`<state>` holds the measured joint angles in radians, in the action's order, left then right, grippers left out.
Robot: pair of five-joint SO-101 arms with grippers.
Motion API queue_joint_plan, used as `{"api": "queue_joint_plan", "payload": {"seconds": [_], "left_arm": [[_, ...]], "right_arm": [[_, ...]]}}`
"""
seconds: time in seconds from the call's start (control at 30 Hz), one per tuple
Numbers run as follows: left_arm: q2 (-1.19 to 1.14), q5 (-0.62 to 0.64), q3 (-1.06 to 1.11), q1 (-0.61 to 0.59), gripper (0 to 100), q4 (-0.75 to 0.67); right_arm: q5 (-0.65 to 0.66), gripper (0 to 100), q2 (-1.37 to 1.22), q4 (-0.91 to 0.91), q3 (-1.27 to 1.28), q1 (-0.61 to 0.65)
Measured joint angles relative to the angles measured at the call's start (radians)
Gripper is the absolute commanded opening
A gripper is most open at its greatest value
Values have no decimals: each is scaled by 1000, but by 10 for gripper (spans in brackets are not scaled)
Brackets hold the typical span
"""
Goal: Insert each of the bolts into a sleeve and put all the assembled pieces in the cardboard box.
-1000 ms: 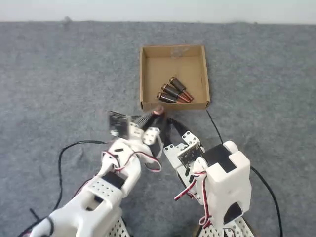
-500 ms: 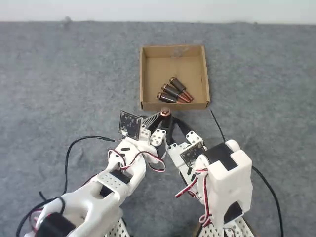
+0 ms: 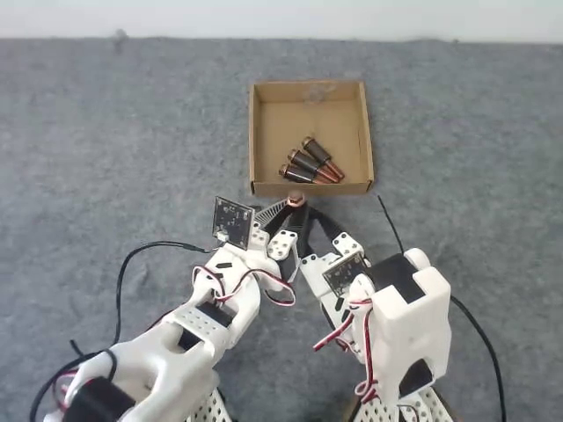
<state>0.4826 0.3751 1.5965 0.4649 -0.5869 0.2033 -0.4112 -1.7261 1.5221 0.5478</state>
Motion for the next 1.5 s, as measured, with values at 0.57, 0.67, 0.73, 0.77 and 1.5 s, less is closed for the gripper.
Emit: {"api": "queue_joint_plan", "payload": {"seconds": [0.57,0.67,0.73,0.77,1.5], "left_arm": [[0,-9,0,-5,101,2],[-2,-6,2,-20,101,2],[-2,-5,2,-31,102,2],[-2,-5,2,-37,102,2],[-2,-35,2,-87,102,2]], "right_arm": [[2,6,0,0,0,-5],[2,6,0,0,0,-6],[2,6,0,0,-3,-6],[2,6,0,0,-5,-6],[2,6,0,0,-6,-5]]}}
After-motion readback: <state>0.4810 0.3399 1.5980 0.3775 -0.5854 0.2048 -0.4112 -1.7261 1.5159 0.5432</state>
